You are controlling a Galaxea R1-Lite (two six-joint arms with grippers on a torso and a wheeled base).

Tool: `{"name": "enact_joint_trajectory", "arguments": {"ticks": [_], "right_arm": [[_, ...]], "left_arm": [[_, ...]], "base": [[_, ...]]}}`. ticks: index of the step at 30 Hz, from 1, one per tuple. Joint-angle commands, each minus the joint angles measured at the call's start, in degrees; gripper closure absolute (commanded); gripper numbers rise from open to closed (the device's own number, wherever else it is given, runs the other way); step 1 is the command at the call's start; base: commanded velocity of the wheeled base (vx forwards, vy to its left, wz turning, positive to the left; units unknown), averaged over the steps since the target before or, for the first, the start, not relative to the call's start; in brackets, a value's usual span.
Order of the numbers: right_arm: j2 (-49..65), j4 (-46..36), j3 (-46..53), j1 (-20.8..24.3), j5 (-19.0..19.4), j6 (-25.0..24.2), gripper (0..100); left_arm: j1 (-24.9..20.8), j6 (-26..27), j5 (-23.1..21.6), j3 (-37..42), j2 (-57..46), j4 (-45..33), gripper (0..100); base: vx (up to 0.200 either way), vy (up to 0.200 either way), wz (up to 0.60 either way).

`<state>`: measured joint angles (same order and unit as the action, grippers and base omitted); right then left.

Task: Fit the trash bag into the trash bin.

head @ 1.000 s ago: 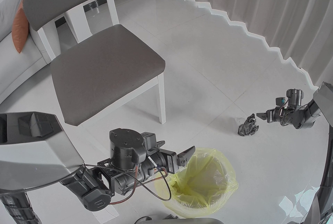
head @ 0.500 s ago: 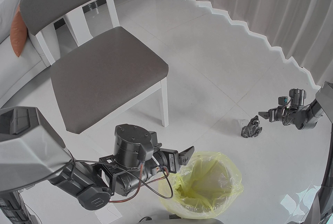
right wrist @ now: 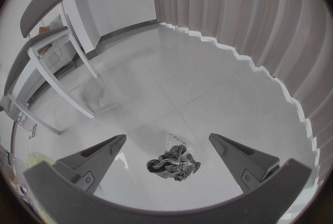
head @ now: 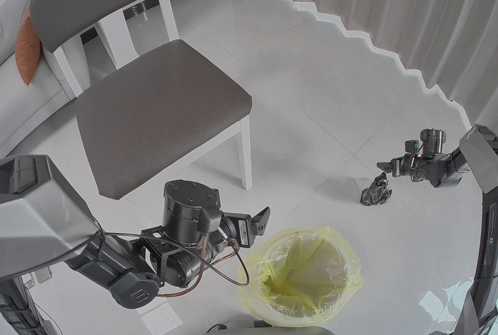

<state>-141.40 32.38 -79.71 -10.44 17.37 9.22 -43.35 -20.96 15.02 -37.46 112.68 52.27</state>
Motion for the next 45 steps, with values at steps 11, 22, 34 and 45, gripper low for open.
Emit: {"name": "enact_joint_trajectory", "arguments": {"ticks": [11,22,34,45], "right_arm": [[-13.8,-9.8,-16.0,-0.2,0.0,-0.7,0],[-18.7,-13.6,-22.9,0.0,0.3,-1.9,0],[-19.4,-17.3,-25.0,0.6,0.6,-1.4,100],[6.0,-3.6,8.4,3.6,3.5,-0.3,100]], "left_arm": [[2.3,3.2,0.0,-1.9,-0.3,0.4,0],[1.7,3.6,0.0,-3.6,1.4,0.4,0],[1.8,3.6,0.1,-3.9,-0.3,0.4,0],[1.5,8.7,-1.3,-0.9,-8.7,-2.6,0]], "base": [[0.0,0.0,0.0],[0.0,0.0,0.0],[0.0,0.0,0.0],[0.0,0.0,0.0]]}}
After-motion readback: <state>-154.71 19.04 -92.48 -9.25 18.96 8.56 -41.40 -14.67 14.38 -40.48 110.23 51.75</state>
